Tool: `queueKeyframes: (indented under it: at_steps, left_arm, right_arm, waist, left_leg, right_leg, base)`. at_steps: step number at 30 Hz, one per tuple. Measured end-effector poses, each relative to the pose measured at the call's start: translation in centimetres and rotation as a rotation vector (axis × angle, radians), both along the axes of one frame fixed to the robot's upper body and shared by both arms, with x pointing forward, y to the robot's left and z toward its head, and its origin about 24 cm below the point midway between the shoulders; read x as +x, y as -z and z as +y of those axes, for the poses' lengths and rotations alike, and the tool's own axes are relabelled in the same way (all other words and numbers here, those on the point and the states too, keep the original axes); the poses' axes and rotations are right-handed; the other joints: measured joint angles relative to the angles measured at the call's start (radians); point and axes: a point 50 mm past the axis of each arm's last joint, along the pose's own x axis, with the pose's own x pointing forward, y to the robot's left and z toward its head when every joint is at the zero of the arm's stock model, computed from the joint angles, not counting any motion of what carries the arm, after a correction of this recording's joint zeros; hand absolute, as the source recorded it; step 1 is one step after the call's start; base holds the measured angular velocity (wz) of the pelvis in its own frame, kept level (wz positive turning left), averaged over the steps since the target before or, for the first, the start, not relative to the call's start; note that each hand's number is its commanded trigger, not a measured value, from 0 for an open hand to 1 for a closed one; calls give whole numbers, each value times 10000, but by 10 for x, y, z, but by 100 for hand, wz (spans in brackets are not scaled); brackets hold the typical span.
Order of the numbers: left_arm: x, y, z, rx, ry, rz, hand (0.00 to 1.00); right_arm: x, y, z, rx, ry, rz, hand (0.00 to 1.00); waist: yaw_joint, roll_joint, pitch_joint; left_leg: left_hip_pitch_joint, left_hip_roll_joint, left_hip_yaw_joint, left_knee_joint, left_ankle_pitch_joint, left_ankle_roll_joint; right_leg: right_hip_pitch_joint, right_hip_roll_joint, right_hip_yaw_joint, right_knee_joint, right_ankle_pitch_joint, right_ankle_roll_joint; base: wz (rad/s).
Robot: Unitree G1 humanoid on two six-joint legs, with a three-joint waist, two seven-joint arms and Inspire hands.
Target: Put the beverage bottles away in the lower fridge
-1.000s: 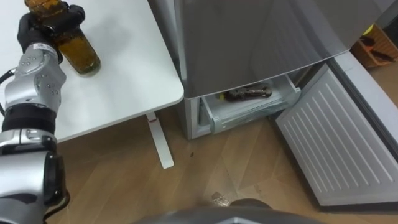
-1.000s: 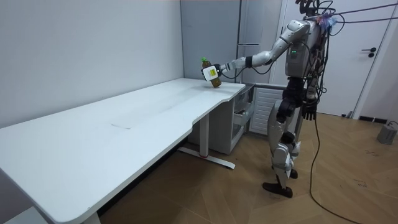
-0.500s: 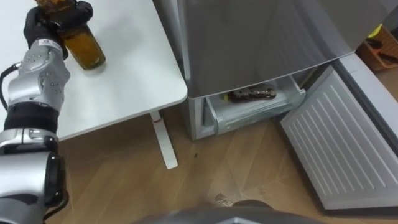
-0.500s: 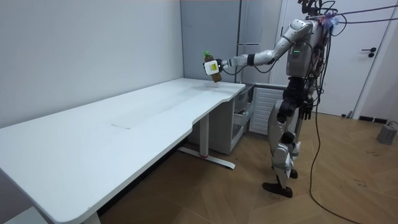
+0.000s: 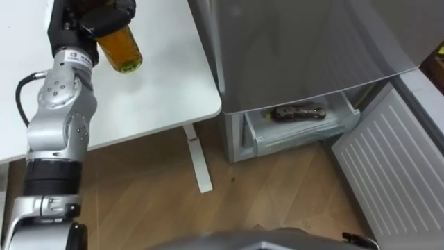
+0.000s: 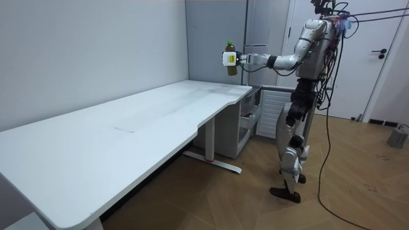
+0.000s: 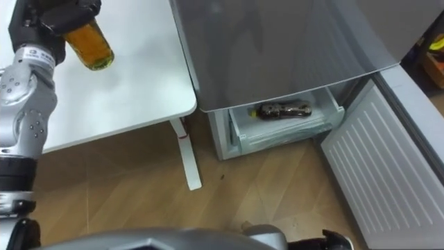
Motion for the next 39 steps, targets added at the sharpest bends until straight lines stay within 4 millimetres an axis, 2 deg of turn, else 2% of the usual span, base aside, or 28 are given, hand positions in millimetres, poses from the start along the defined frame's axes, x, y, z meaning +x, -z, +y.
queueKeyframes:
  at_steps: [3,10,14,15,21,28,35,39]
  left_arm:
    - [-10,-3,-5,3,394,-279,100]
    - [-28,6,-10,35,798,-92,100]
    - [-37,6,-13,237,1005,-127,100]
    - [-38,8,-16,193,1199,-65,100]
    - [-52,23,-22,-161,1784,395,100]
    - [-60,14,-33,-572,2355,-149,100]
    - [-69,20,-38,-788,2667,96,100]
    - [-72,23,-43,-1061,3028,178,100]
  right_arm:
    - [3,1,2,200,9,-117,0]
    - [7,2,9,632,483,-375,0]
    - [6,4,14,903,861,-448,0]
    - [5,4,14,918,854,-415,0]
    - [1,4,14,937,948,-328,0]
    - [5,4,13,905,635,-303,0]
    - [22,3,19,990,-111,-456,0]
    - [32,4,26,1203,-755,-566,0]
  waist:
    - [65,-53,-6]
    - [185,-266,-17]
    - [308,-267,-14]
    - [416,-267,-14]
    - [515,-260,-6]
    - [976,-248,-16]
    - [1026,-366,-18]
    - [1330,-506,13]
  left_leg:
    - [-24,-16,-84,-26,11,-6]
    - [-109,-31,-368,-27,14,-15]
    - [-97,-47,-526,-25,14,-16]
    - [-89,-48,-543,-24,16,-18]
    - [-122,-93,-818,108,26,-30]
    - [-443,-205,-1073,295,45,4]
    - [-540,-336,-1401,385,70,36]
    - [-623,-355,-1450,450,70,37]
  right_leg:
    - [104,-4,-62,-100,2,-2]
    - [149,2,-332,-139,3,-3]
    - [203,-14,-521,-133,4,-1]
    - [241,-21,-594,-137,4,-1]
    - [419,-57,-1016,-149,1,2]
    - [368,-132,-1265,-290,-29,-2]
    - [423,-234,-1674,-295,-92,56]
    - [400,-259,-1778,-284,-100,67]
  base:
    - [8]
    - [11]
    - [12]
    - [6]
    - [16]
    - [12]
    - [17]
    - [6]
